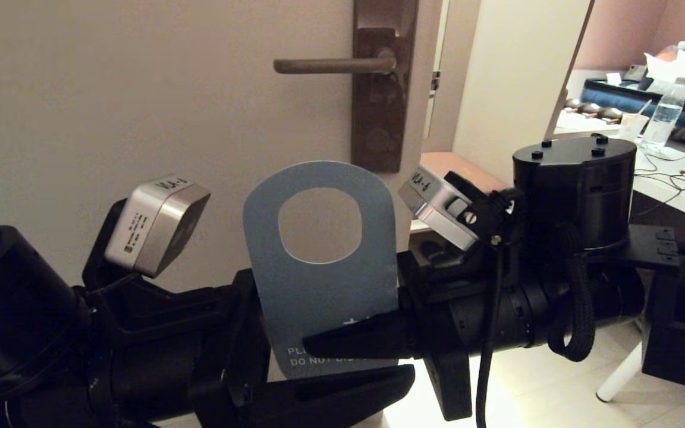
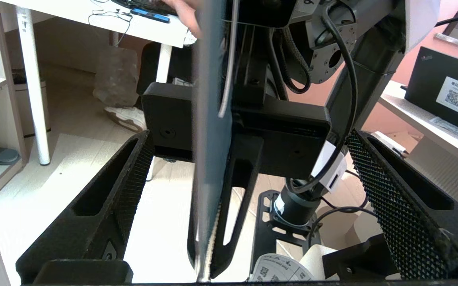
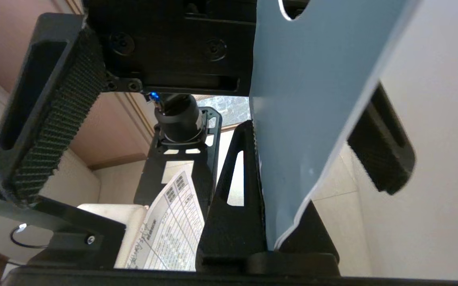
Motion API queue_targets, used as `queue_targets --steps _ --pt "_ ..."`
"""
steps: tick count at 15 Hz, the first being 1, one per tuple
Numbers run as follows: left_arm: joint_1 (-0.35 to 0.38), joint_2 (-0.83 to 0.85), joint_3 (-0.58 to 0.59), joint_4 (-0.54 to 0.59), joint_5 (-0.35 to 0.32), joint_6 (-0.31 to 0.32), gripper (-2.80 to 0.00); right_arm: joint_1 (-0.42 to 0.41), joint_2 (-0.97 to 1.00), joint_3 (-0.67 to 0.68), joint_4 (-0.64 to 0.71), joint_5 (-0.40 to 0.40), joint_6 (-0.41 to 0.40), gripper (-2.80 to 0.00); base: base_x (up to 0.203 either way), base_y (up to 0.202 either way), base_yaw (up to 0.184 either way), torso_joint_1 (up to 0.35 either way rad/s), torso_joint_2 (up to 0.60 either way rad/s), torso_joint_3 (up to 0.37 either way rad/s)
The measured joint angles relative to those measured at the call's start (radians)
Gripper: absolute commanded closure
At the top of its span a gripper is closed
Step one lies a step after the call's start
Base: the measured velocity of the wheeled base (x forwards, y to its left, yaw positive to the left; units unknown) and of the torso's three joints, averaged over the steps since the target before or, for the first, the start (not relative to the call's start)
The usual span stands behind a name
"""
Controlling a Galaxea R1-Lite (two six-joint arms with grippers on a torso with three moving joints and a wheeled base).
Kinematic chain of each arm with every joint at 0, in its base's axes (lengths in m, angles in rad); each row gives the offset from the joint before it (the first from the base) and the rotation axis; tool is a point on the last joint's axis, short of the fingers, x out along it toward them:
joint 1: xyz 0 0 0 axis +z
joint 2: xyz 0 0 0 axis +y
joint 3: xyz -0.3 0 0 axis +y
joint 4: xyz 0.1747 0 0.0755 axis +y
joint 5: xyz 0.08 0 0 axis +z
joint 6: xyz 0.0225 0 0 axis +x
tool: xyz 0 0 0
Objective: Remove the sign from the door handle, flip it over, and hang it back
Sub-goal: Hand it to the other hand
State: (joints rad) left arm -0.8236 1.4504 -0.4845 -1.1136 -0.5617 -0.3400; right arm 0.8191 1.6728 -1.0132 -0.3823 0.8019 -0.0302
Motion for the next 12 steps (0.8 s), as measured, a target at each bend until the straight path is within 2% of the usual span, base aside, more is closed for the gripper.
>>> queue_targets --steps 5,6,7,12 --pt "-0.001 0.002 0.000 -0.028 0.000 0.000 -2.80 0.011 -0.006 0.003 0.001 0.000 0.001 0.00 0.000 0.000 0.000 0.000 0.00 0.000" --pt "-0.001 0.004 0.004 -0.032 0.000 -0.001 -2.41 0.013 -0.007 0.004 0.001 0.000 0.001 0.00 0.000 0.000 0.000 0.000 0.00 0.000" --pt "-0.002 0.005 0.006 -0.034 0.000 -0.001 0.00 0.014 -0.008 0.004 0.002 0.000 0.001 0.00 0.000 0.000 0.000 0.000 0.00 0.000" --pt "-0.009 0.006 0.008 -0.034 0.000 -0.001 0.00 0.016 -0.009 0.009 0.000 -0.001 -0.001 0.00 0.000 0.000 0.000 0.000 0.00 0.000"
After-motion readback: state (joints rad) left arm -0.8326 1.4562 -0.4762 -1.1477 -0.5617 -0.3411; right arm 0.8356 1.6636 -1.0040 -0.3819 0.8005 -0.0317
